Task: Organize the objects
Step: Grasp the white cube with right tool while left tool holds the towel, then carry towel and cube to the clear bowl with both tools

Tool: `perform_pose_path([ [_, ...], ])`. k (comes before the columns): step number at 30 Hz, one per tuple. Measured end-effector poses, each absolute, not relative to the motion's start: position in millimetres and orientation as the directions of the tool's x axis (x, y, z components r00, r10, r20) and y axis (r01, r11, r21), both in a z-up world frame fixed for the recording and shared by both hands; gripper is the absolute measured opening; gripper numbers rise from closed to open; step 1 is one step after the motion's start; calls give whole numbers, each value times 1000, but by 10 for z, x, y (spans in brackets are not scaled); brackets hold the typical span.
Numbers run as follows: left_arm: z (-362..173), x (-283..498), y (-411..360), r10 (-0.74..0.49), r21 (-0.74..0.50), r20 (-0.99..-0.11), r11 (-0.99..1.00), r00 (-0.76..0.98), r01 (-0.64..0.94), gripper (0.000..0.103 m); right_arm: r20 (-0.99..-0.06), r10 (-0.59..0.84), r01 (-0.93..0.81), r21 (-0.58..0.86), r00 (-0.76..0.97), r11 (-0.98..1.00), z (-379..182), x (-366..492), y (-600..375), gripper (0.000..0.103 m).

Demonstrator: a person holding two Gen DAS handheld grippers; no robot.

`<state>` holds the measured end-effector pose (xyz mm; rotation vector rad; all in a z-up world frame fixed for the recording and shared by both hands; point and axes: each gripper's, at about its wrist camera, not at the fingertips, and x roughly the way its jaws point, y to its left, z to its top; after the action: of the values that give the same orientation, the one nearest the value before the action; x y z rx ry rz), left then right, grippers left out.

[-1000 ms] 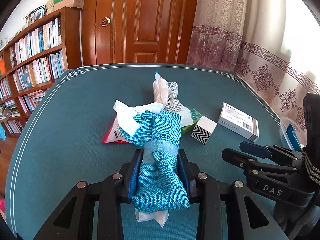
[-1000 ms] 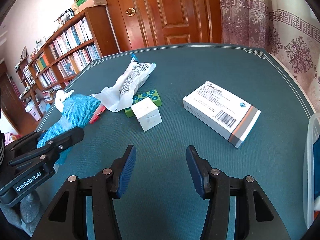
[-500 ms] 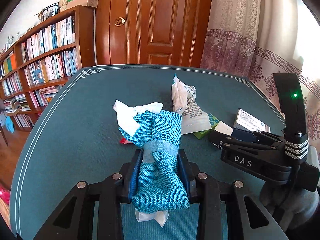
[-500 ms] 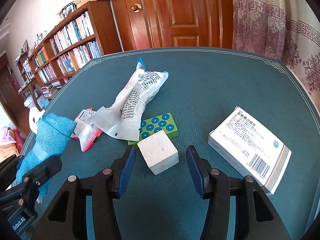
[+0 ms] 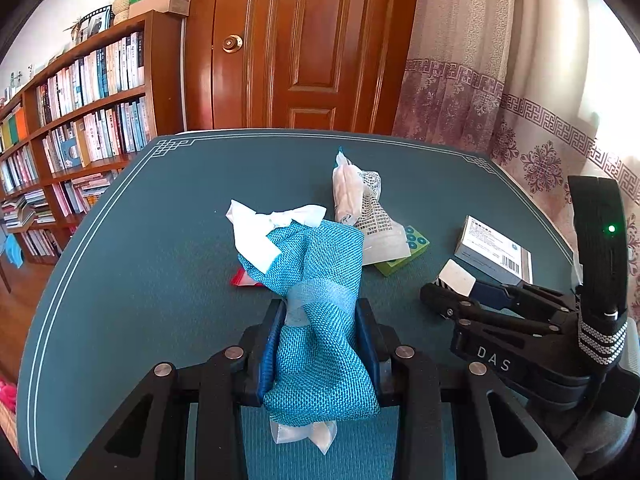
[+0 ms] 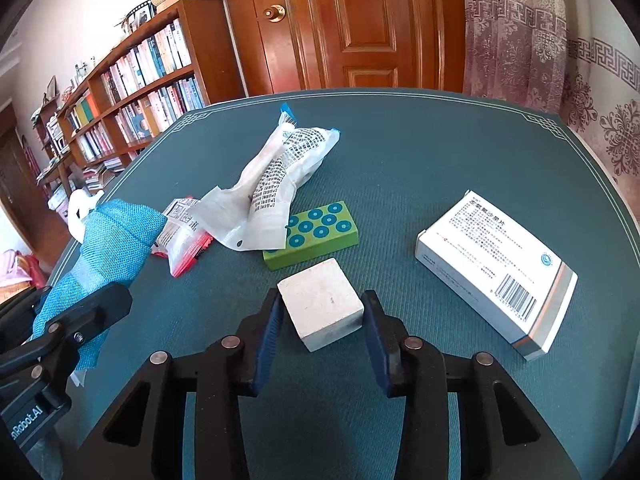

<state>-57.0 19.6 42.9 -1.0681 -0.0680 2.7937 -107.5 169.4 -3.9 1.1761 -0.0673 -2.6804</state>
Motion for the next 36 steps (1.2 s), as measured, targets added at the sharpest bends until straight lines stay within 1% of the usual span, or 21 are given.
perform_pose_path([
  [9, 441, -526, 267, 183, -96, -658, -982, -731, -160, 37, -721, -210, 133, 163, -660, -978, -4, -662, 1890, 41],
  [22, 462, -411, 492, 224, -77, -651, -970, -725, -230, 37, -704, -171, 53, 187, -690, -981, 139, -113, 2246, 41],
  [36, 463, -255, 793, 255, -56, -661, -954, -705, -293, 37, -672, -67, -100, 206, -738, -973, 289, 423, 2910, 41],
])
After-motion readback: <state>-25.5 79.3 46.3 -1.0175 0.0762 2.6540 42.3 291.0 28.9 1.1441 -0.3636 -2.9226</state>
